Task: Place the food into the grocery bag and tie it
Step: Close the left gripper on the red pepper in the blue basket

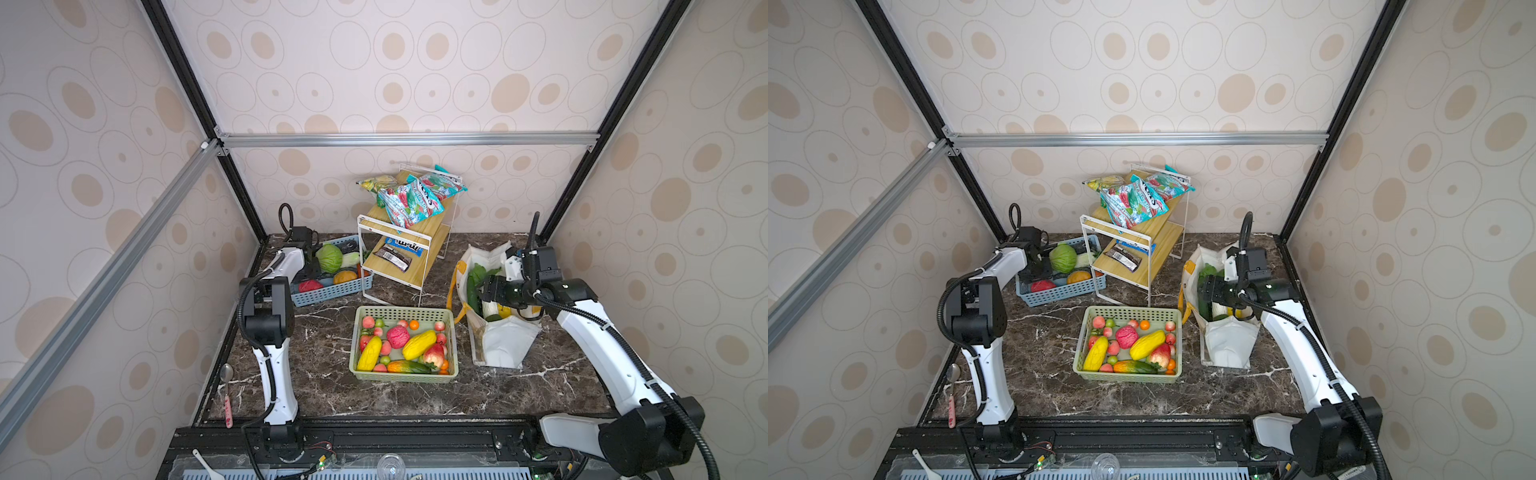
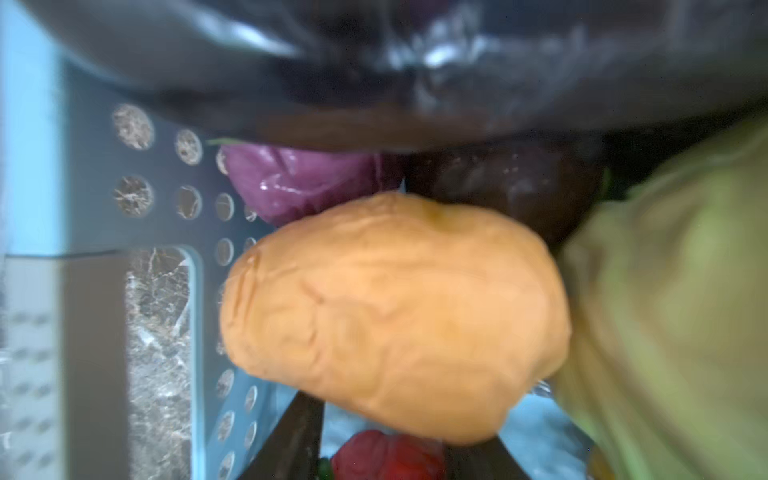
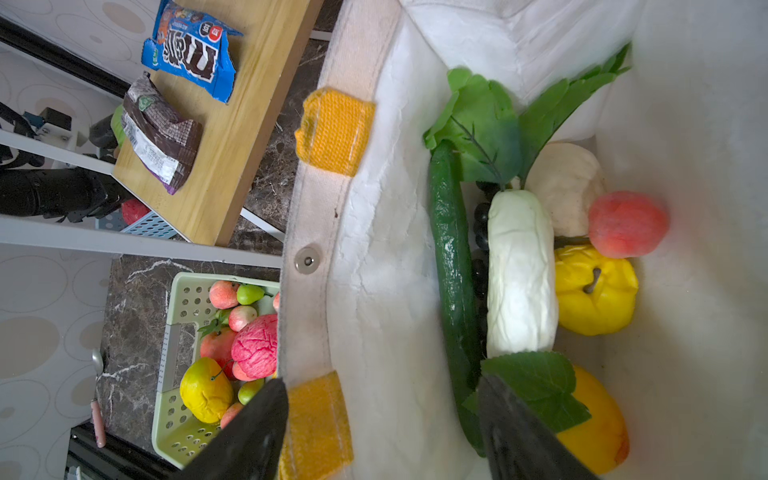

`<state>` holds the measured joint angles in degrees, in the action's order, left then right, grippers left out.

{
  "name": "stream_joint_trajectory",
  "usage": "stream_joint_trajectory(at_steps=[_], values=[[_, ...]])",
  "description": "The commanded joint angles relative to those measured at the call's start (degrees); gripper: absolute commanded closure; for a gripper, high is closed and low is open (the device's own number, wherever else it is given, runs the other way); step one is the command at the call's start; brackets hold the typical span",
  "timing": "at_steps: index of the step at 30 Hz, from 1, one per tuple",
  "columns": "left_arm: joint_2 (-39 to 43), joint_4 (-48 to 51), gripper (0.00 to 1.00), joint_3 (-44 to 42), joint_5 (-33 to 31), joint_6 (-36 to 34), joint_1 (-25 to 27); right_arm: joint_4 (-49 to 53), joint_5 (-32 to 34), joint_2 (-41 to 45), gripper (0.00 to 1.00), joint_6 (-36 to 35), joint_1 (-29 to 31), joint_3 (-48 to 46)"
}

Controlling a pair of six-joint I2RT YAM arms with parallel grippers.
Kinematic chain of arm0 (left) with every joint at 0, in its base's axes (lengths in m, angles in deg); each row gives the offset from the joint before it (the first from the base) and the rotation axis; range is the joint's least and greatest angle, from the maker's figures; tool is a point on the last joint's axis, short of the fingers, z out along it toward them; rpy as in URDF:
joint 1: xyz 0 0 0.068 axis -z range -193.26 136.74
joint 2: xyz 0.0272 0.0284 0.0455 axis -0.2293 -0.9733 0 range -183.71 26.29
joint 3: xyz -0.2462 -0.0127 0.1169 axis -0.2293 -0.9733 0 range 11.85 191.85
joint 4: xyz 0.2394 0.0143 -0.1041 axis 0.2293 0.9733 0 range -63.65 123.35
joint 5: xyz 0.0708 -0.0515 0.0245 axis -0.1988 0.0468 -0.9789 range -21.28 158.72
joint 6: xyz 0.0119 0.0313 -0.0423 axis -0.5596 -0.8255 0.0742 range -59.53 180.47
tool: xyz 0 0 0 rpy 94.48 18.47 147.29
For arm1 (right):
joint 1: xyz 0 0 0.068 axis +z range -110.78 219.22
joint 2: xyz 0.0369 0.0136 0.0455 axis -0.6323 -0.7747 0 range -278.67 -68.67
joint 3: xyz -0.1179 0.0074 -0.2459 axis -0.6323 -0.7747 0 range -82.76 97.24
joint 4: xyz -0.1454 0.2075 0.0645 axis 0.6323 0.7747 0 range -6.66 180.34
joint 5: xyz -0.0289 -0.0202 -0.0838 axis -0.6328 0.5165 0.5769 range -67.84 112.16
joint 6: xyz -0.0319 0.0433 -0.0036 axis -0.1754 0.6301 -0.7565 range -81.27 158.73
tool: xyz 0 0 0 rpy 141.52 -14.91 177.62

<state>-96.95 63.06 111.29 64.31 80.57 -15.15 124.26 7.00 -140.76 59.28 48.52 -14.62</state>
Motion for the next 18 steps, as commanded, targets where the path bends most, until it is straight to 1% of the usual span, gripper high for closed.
stream_joint_trajectory(at_steps=[1,3,4,7,10,14,18], values=[[3.3,2.0,0.56,-0.2,1.5,-0.2,0.1,0.5,0.2,0.6,0.25,0.5,0.3,0.9],[3.7,2.0,0.56,-0.3,1.8,-0.2,0.1,0.5,0.2,0.5,0.25,0.5,0.3,0.9],[3.8,2.2,0.54,-0.3,1.9,-0.5,0.0,0.5,0.1,0.5,0.25,0.5,0.3,0.9],[4.5,3.1,0.44,-0.1,0.2,-0.9,0.1,0.5,0.2,0.6,0.25,0.5,0.3,1.0],[5.5,3.8,0.38,-0.7,-1.1,-1.5,0.1,0.4,0.0,0.3,0.25,0.5,0.4,1.2],[6.8,4.3,0.35,-3.0,0.3,-3.5,1.1,0.2,-0.3,-0.4,0.25,0.8,0.5,1.6],[6.2,5.6,0.34,-4.7,-0.4,-5.6,2.1,-0.2,-0.4,-1.2,0.25,1.1,1.2,2.1]])
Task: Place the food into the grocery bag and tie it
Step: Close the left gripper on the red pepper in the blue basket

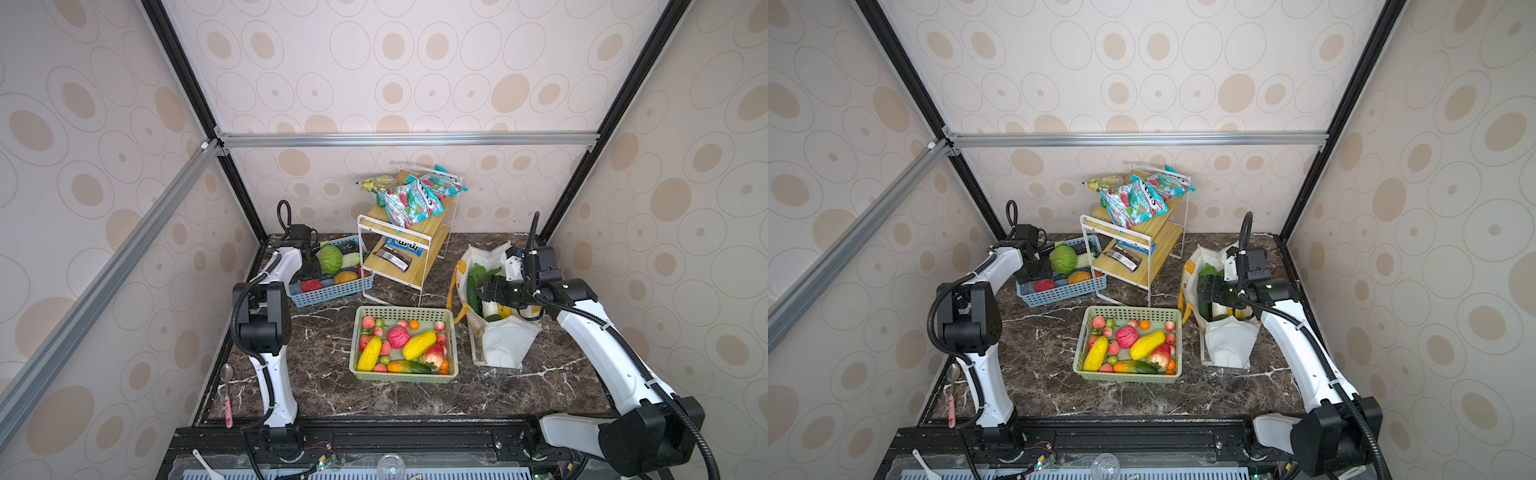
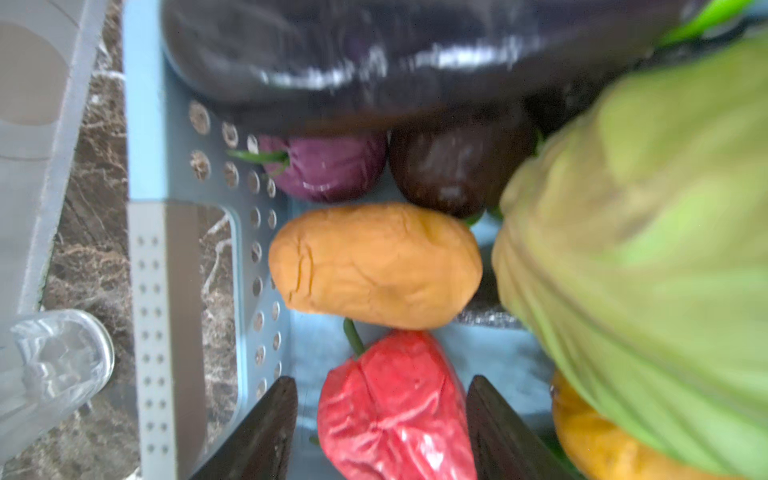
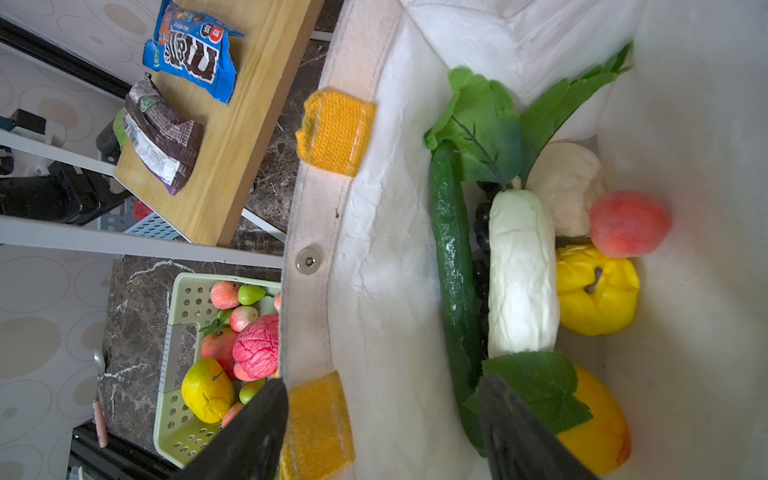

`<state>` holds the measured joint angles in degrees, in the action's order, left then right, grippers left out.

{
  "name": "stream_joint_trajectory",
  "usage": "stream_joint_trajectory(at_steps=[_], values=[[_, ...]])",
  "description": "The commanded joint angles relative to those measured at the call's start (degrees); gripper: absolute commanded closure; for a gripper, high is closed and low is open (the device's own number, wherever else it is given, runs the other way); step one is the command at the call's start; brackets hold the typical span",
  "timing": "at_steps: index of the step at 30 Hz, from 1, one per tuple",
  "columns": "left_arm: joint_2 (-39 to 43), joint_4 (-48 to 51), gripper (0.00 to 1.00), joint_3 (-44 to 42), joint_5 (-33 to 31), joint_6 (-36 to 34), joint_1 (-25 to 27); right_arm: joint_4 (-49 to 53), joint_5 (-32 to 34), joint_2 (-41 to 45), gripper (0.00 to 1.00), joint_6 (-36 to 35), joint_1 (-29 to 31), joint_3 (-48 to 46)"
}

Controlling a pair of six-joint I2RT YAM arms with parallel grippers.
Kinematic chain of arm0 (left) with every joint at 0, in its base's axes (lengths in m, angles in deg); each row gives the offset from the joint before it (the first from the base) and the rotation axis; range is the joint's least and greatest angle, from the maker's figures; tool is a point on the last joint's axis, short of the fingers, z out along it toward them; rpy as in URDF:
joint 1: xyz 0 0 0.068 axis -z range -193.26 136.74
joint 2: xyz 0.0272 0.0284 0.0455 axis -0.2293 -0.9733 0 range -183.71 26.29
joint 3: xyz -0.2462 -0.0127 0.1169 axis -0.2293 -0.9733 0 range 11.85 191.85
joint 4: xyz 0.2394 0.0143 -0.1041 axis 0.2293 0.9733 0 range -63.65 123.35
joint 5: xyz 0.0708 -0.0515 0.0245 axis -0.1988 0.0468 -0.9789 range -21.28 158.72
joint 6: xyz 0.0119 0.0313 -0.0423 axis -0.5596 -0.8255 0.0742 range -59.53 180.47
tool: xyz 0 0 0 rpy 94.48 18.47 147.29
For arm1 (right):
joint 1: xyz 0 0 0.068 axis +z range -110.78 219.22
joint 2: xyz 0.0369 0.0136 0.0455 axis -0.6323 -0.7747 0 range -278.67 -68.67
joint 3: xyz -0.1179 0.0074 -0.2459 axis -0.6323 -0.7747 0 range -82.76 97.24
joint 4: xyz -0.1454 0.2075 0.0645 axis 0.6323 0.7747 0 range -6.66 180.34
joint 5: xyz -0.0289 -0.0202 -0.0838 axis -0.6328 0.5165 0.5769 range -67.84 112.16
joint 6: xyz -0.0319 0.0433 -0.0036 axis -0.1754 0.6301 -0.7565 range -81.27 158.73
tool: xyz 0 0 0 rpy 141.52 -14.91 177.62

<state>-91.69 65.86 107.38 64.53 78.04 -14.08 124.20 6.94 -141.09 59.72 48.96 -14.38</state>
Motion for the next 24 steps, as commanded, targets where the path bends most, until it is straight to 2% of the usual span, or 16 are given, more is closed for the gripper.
stream_joint_trajectory(at_steps=[1,16,19,24], values=[[0.6,3.0,0.34,-0.8,-0.7,-3.5,1.0,-0.2,-0.3,-1.1,0.25,0.6,1.0,2.0],[-9.6,2.6,0.23,0.2,-1.2,-4.1,1.0,1.3,1.5,-1.7,0.25,-0.2,2.1,3.3],[-10.7,2.3,0.26,0.4,-1.6,-3.7,1.0,1.4,1.8,-1.9,0.25,-0.3,2.1,3.3],[-9.7,1.4,0.39,-0.1,-1.7,-3.2,1.0,1.4,2.0,-1.8,0.25,-0.3,2.1,3.2]])
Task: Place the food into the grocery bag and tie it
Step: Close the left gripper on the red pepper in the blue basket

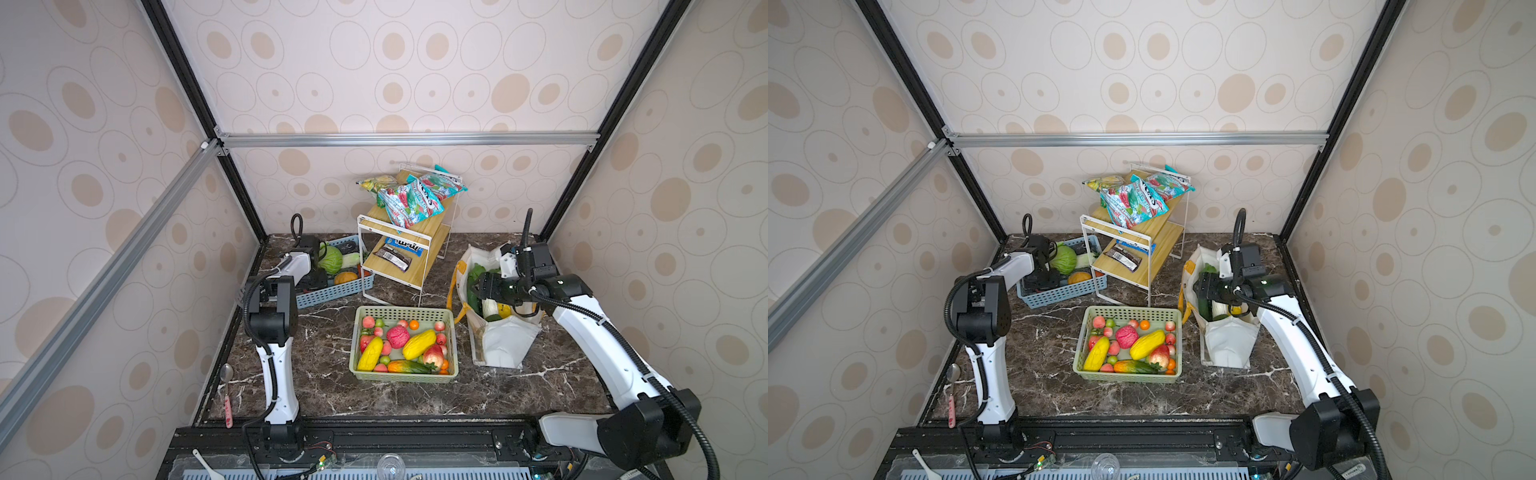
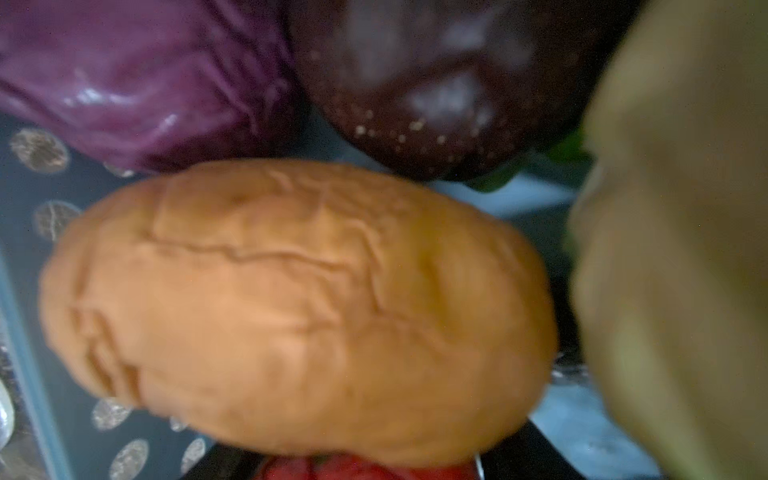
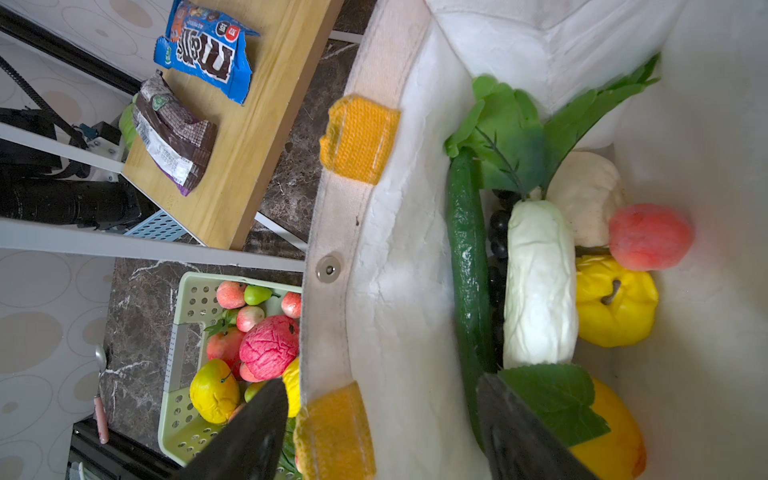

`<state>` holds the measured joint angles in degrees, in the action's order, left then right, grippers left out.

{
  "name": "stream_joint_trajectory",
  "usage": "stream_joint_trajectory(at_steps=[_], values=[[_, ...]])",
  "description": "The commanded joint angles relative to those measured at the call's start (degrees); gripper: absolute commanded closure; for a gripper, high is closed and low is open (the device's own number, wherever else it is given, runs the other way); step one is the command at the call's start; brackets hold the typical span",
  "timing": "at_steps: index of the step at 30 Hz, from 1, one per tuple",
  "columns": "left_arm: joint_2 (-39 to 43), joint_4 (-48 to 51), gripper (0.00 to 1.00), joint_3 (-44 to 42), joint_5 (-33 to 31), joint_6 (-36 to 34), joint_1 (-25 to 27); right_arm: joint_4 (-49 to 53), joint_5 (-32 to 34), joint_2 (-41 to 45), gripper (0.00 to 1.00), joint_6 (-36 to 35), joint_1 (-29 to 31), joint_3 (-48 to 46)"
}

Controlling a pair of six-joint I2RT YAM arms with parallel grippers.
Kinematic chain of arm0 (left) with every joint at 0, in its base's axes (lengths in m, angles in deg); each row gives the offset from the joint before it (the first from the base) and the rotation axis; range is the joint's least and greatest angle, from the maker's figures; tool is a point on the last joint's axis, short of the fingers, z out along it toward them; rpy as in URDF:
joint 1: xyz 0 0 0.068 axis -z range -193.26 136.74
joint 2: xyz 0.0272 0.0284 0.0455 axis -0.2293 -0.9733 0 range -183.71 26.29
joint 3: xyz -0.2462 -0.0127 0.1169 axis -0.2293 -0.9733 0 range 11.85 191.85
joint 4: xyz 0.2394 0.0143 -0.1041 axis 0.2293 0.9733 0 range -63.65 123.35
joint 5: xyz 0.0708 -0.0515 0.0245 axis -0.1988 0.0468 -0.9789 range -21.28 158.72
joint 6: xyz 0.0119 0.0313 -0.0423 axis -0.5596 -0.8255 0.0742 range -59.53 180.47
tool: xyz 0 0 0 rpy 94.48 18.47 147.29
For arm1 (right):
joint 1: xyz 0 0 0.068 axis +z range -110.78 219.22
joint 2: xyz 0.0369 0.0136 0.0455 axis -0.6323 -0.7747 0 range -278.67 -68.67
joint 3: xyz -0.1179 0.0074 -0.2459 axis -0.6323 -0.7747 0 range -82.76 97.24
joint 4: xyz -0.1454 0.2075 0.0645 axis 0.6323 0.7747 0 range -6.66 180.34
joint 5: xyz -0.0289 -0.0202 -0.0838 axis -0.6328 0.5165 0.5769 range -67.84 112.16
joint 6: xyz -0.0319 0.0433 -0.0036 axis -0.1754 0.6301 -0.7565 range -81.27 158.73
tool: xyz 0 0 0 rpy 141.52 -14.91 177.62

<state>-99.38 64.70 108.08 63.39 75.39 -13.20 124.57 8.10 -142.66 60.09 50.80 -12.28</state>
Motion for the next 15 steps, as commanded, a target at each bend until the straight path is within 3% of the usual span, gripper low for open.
stream_joint_trajectory(at_steps=[1,7,15], values=[[-1.6,2.6,0.41,-0.7,-0.9,-0.6,0.2,1.0,0.9,-0.3,0.25,-0.6,0.3,1.1],[2.6,2.8,0.47,-0.1,-0.9,-0.4,0.1,0.8,0.6,-0.3,0.25,-0.3,0.3,0.9],[6.6,3.6,0.46,1.5,-0.3,-0.2,0.1,0.7,0.6,0.4,0.25,-0.3,0.3,0.5]])
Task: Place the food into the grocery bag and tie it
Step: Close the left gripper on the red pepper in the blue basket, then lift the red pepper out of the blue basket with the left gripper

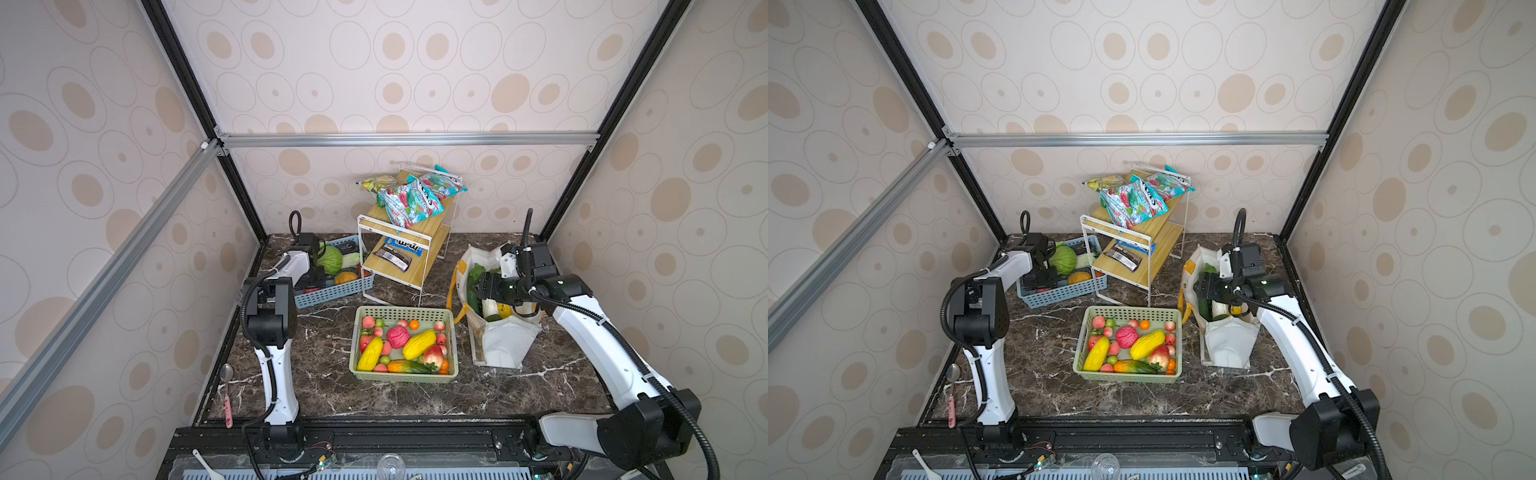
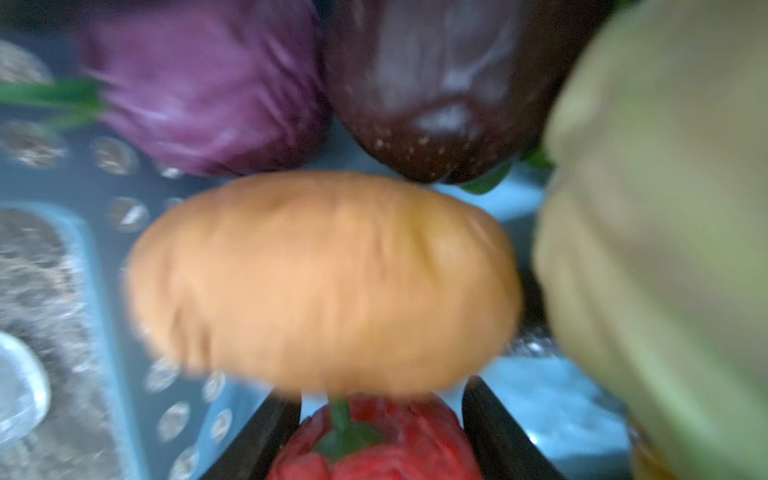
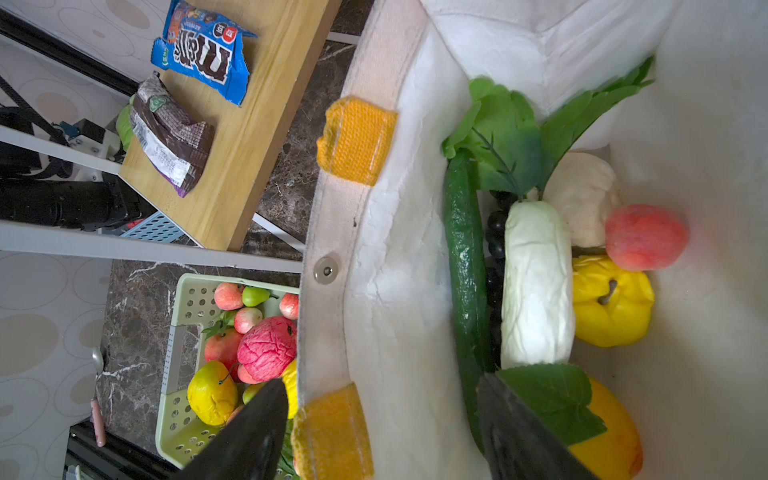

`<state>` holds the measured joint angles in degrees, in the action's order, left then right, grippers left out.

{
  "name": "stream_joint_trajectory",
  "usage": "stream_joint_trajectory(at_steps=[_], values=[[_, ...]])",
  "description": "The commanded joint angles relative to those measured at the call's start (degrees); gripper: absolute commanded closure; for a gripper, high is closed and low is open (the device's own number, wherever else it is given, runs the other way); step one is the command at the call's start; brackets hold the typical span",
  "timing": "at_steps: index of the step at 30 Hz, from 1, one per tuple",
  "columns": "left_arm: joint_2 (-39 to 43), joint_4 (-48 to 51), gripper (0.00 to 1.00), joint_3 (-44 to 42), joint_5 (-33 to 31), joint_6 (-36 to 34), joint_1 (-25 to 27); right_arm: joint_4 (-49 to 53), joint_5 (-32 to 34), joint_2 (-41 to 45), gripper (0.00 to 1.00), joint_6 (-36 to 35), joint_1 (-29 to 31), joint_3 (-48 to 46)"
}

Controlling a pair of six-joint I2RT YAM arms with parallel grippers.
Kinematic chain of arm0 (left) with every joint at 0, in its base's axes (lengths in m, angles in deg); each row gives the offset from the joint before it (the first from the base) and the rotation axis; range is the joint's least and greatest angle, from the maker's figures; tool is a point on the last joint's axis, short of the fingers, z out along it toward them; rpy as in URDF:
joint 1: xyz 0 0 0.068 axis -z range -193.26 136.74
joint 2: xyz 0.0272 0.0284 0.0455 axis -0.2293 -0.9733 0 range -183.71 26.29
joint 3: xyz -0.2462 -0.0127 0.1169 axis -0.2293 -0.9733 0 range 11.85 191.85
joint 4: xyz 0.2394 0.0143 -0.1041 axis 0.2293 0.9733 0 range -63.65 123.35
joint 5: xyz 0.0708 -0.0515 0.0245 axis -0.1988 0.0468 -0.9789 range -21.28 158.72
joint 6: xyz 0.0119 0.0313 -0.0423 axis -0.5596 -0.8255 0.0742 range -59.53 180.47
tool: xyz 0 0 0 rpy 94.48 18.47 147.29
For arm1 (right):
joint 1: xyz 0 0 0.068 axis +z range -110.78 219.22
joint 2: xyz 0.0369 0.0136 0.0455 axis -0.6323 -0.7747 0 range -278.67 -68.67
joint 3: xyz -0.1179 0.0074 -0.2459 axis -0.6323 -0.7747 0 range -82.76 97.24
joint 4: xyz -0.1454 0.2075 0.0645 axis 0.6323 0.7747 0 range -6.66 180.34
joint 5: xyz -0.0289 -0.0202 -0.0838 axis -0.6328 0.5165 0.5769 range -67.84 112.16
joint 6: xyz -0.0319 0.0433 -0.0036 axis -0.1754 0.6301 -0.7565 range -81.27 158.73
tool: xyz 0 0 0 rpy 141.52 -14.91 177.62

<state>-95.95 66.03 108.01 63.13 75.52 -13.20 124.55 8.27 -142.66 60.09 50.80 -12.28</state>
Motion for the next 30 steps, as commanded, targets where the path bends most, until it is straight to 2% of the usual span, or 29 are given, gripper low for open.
stream_joint_trajectory(at_steps=[1,11,18,24,30], values=[[3.4,2.4,0.46,1.6,0.0,-0.3,0.1,0.7,0.4,0.5,0.25,-0.4,0.3,0.4],[7.0,2.7,0.45,1.8,0.3,-0.3,0.2,1.1,0.9,1.2,0.25,-0.7,0.3,0.3],[11.0,2.3,0.44,2.9,2.6,0.1,0.1,1.1,0.7,1.5,0.25,-0.3,0.3,0.2],[15.5,0.6,0.44,1.7,8.1,1.6,0.1,1.0,0.3,1.8,0.25,-0.2,0.3,0.2],[23.1,-4.6,0.43,-4.0,15.2,4.3,0.3,0.1,-1.2,1.9,0.25,0.5,0.4,-0.2]])
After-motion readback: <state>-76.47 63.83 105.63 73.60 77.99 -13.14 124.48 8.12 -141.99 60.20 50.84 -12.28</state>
